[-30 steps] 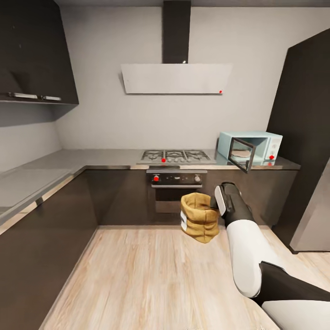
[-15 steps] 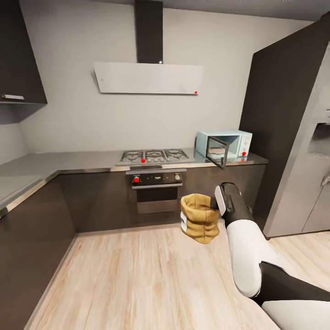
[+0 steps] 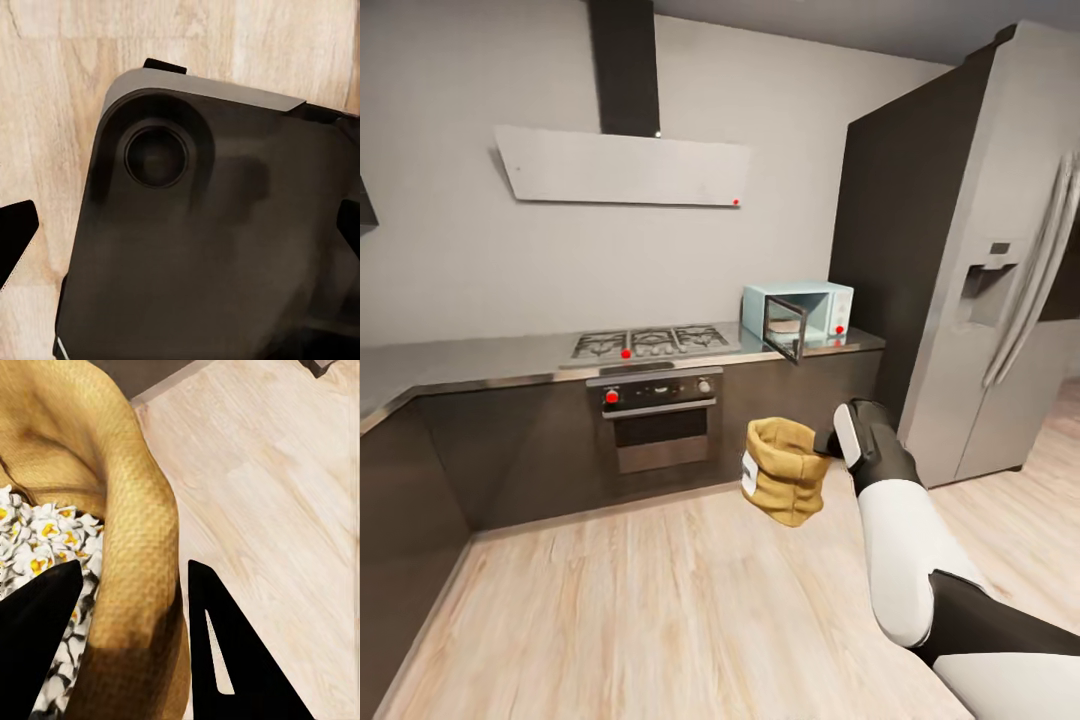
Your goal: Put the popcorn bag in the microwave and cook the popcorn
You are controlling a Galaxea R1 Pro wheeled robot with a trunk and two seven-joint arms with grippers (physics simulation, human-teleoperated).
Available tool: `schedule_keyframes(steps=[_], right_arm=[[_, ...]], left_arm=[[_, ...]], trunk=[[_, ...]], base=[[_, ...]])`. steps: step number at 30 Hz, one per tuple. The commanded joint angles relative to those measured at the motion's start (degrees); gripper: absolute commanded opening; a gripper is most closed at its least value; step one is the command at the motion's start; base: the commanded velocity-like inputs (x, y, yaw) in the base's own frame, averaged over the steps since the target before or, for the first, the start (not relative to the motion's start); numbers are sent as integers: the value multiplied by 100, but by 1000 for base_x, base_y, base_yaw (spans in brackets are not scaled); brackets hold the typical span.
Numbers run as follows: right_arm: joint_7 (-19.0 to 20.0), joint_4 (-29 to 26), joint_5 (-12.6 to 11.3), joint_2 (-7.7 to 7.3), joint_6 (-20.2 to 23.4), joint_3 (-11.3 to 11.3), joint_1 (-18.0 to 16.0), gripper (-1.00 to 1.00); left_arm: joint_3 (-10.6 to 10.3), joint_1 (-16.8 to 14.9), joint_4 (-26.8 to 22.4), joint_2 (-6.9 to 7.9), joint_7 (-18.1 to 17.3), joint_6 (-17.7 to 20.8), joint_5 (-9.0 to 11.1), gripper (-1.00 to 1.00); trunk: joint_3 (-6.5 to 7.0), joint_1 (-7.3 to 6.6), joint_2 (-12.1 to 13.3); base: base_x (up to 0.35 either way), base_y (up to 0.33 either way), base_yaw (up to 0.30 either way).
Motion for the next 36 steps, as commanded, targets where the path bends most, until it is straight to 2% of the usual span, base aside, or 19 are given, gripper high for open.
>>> schedule_keyframes(steps=[1,24,30,36], right_arm=[[7,-23,25,4,18,-23,-7,-100],[11,-68,39,-2,-44,-22,-7,-100],[13,-48,195,-10,-6,-23,-7,-100],[15,-2,185,-10,-34,-23,-7,-100]], left_arm=[[10,2,-7,1,12,-11,15,100],[10,2,-7,-7,12,-11,6,100],[10,2,-7,-7,12,-12,7,100],[1,2,-7,-15,12,-13,2,100]], trunk=[[-6,0,-3],[-6,0,-3],[-6,0,-3],[-6,0,-3]], base=[[0,0,-290],[0,0,-284],[0,0,-63],[0,0,-1]])
